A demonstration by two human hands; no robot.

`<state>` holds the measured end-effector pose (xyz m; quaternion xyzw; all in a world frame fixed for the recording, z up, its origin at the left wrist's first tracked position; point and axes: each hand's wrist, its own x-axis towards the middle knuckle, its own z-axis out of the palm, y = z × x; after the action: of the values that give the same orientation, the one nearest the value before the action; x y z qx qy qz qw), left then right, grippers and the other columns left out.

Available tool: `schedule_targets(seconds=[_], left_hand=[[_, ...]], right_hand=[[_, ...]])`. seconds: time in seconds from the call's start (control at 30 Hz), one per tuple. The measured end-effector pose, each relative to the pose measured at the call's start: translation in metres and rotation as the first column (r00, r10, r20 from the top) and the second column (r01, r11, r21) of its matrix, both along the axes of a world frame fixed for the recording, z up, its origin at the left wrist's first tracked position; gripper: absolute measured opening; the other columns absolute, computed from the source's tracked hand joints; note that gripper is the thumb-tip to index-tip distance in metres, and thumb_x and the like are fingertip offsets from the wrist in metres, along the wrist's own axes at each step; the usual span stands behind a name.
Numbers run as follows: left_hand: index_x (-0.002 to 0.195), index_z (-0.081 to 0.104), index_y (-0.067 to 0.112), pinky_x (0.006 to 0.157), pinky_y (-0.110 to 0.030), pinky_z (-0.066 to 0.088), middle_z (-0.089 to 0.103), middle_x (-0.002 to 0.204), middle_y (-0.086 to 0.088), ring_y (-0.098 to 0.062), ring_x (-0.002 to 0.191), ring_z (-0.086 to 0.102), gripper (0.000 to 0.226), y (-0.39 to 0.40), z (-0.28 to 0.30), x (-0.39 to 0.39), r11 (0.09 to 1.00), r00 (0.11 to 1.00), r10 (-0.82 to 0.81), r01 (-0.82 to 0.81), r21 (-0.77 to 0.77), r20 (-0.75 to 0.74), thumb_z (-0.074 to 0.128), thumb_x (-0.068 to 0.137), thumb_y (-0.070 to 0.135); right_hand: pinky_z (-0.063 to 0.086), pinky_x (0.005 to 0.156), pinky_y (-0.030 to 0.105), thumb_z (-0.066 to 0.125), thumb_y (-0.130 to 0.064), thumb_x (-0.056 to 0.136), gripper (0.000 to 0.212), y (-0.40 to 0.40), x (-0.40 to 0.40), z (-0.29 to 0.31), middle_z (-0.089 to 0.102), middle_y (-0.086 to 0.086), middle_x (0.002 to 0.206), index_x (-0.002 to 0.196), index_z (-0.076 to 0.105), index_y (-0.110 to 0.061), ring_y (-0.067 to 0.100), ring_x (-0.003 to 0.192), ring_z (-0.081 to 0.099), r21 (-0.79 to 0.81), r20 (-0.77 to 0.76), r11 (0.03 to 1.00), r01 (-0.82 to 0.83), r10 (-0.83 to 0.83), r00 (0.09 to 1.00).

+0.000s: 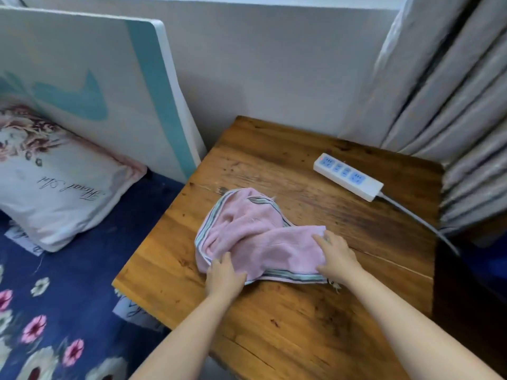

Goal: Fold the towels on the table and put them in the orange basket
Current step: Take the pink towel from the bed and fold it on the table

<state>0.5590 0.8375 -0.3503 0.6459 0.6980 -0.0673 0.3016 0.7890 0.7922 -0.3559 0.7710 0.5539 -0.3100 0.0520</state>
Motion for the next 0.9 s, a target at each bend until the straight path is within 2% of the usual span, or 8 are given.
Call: schedule_targets(seconds=[0.1, 0.27, 0.43, 0.53, 0.63, 0.73, 0.83, 0.9], left_hand=[[0.140, 0.031, 0.021, 0.104, -0.040, 0.034, 0.022, 0.148, -0.008, -0.032, 0.134, 0.027, 0.062, 0.003, -0.021, 0.002, 0.999, 0.998, -0.044, 0.045, 0.022, -0.054, 0.054, 0.084, 0.034], [0.122, 0.051, 0.005, 0.100, -0.039, 0.036, 0.044, 0.132, -0.017, -0.034, 0.123, 0.038, 0.039, 0.018, -0.040, -0.004, 0.967, 0.992, 0.130, -0.128, 0.219, 0.005, 0.052, 0.089, 0.026], [0.117, 0.051, -0.003, 0.100, -0.037, 0.030, 0.044, 0.126, -0.025, -0.036, 0.122, 0.037, 0.034, 0.045, -0.040, -0.026, 0.927, 0.960, 0.267, -0.280, 0.249, 0.084, 0.053, 0.084, 0.005], [0.122, 0.049, 0.001, 0.100, -0.035, 0.031, 0.038, 0.132, -0.021, -0.036, 0.123, 0.035, 0.043, 0.059, -0.039, -0.040, 0.906, 0.931, 0.317, -0.353, 0.235, 0.181, 0.048, 0.080, -0.007], [0.121, 0.048, 0.000, 0.089, -0.027, 0.034, 0.034, 0.133, -0.018, -0.033, 0.115, 0.043, 0.047, 0.069, -0.037, -0.055, 0.895, 0.908, 0.317, -0.382, 0.230, 0.274, 0.042, 0.077, -0.014], [0.120, 0.049, -0.003, 0.089, -0.021, 0.031, 0.029, 0.135, -0.018, -0.032, 0.114, 0.043, 0.047, 0.087, -0.035, -0.071, 0.895, 0.889, 0.295, -0.385, 0.224, 0.350, 0.041, 0.076, -0.018], [0.127, 0.044, -0.001, 0.096, -0.028, 0.036, 0.030, 0.139, -0.020, -0.034, 0.117, 0.044, 0.047, 0.109, -0.031, -0.078, 0.907, 0.874, 0.330, -0.398, 0.135, 0.356, 0.047, 0.082, -0.013], [0.132, 0.040, 0.002, 0.092, -0.032, 0.040, 0.041, 0.135, -0.020, -0.034, 0.116, 0.048, 0.048, 0.124, -0.029, -0.080, 0.894, 0.835, 0.407, -0.446, 0.024, 0.371, 0.050, 0.085, -0.006]], right_hand=[[0.021, 0.112, 0.045, 0.050, -0.009, 0.083, 0.075, 0.021, -0.003, -0.021, 0.000, 0.002, 0.156, 0.144, 0.013, -0.033, 0.028, 0.143, 0.004, -0.027, 0.027, 0.999, -0.035, 0.036, 0.999], [0.040, 0.089, 0.035, 0.043, -0.008, 0.086, 0.048, 0.030, -0.006, -0.025, 0.051, 0.006, 0.122, 0.130, 0.045, -0.028, 0.027, 0.112, 0.050, 0.017, 0.099, 0.949, -0.314, 0.311, 0.945], [0.048, 0.075, 0.028, 0.045, -0.013, 0.086, 0.035, 0.017, -0.010, 0.006, 0.068, 0.009, 0.103, 0.116, 0.061, -0.019, 0.024, 0.085, 0.062, -0.316, -0.252, 0.818, -0.481, 0.416, 0.874], [0.043, 0.054, 0.024, 0.046, -0.019, 0.087, 0.025, 0.030, -0.016, 0.025, 0.065, 0.004, 0.076, 0.102, 0.066, -0.013, 0.016, 0.057, 0.054, -0.349, -0.233, 0.845, -0.405, 0.341, 0.911], [0.036, 0.056, 0.028, 0.046, -0.018, 0.086, 0.019, 0.061, -0.031, 0.028, 0.060, 0.005, 0.077, 0.082, 0.064, -0.010, 0.023, 0.070, 0.050, 0.060, -0.050, 0.962, -0.267, 0.270, 0.962], [0.044, 0.079, 0.036, 0.050, -0.020, 0.087, 0.025, 0.102, -0.062, 0.024, 0.063, 0.012, 0.105, 0.106, 0.061, -0.007, 0.031, 0.101, 0.055, 0.337, -0.087, 0.939, -0.067, 0.102, 0.991], [0.039, 0.095, 0.038, 0.047, -0.021, 0.089, 0.040, 0.137, -0.090, 0.013, 0.052, 0.010, 0.129, 0.128, 0.046, -0.016, 0.030, 0.120, 0.045, 0.224, -0.060, 0.974, -0.009, 0.023, 0.998], [0.034, 0.096, 0.037, 0.043, -0.020, 0.089, 0.035, 0.149, -0.101, 0.002, 0.052, 0.009, 0.126, 0.123, 0.046, -0.023, 0.030, 0.121, 0.043, 0.072, 0.002, 0.993, 0.090, -0.090, 0.996]])
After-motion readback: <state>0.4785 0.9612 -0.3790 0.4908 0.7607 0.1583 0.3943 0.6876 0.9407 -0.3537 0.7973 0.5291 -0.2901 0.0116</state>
